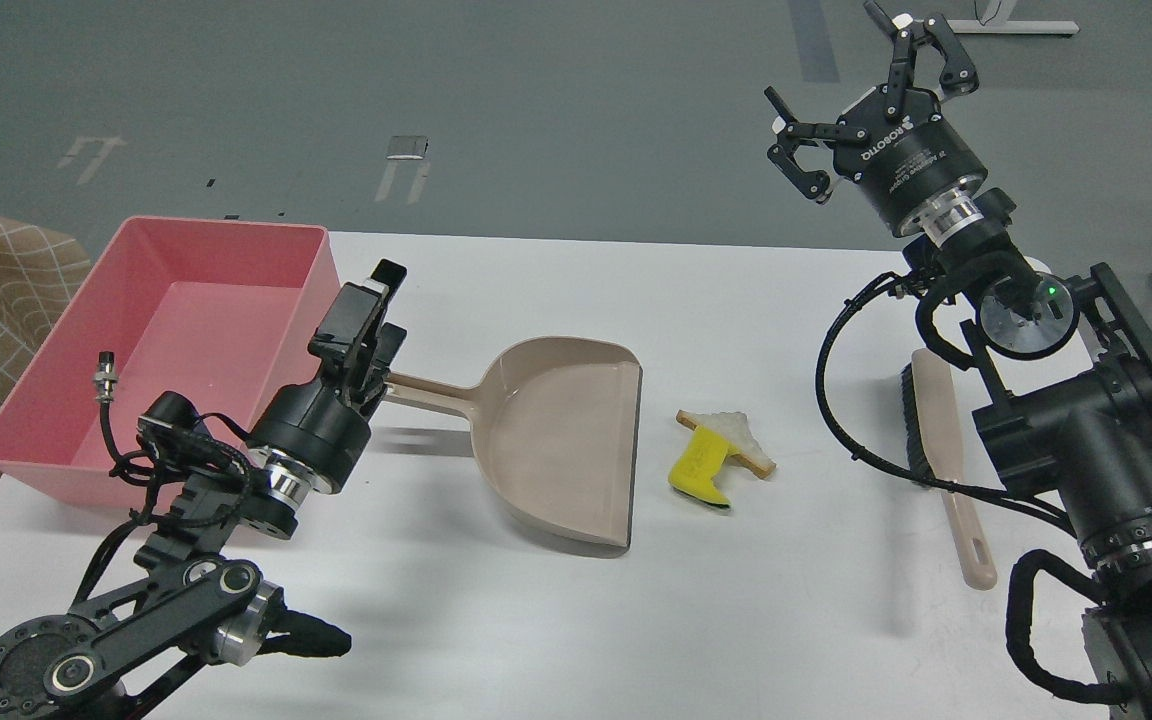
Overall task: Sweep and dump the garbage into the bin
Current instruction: 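Lower the left gripper to the beige dustpan handle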
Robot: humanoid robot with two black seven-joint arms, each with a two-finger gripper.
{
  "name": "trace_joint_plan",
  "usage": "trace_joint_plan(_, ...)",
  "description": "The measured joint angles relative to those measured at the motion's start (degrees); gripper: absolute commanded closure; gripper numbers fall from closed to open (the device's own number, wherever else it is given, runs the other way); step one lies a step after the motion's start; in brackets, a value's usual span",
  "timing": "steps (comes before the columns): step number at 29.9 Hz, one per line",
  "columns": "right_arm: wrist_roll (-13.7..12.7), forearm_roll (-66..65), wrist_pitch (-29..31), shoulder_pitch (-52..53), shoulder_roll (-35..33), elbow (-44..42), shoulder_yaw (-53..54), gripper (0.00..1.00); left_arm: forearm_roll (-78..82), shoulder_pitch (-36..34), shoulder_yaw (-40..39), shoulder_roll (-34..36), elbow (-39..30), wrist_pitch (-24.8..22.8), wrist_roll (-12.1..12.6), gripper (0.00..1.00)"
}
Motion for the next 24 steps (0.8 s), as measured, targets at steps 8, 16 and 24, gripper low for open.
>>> trace_joint_plan(8, 0.0, 0.0, 0.0, 0.0, -0.01, -0.09, -0.03, 0.0, 3.17, 4.21, 0.15, -0.3, -1.59, 0.0, 0.04, 0.02)
trace_joint_plan(16, 0.0, 0.0, 0.0, 0.05, -0.01, -0.09, -0.03, 0.0, 5.26, 8.42, 0.34, -0.24, -1.68, 0.0, 0.12, 0.02)
trace_joint_plan(24, 0.0, 0.0, 0.0, 0.05, 0.08, 0.05, -0.03, 0.0, 5.36, 9.13, 1.07, -0.46, 0.73, 0.0, 0.12, 0.03)
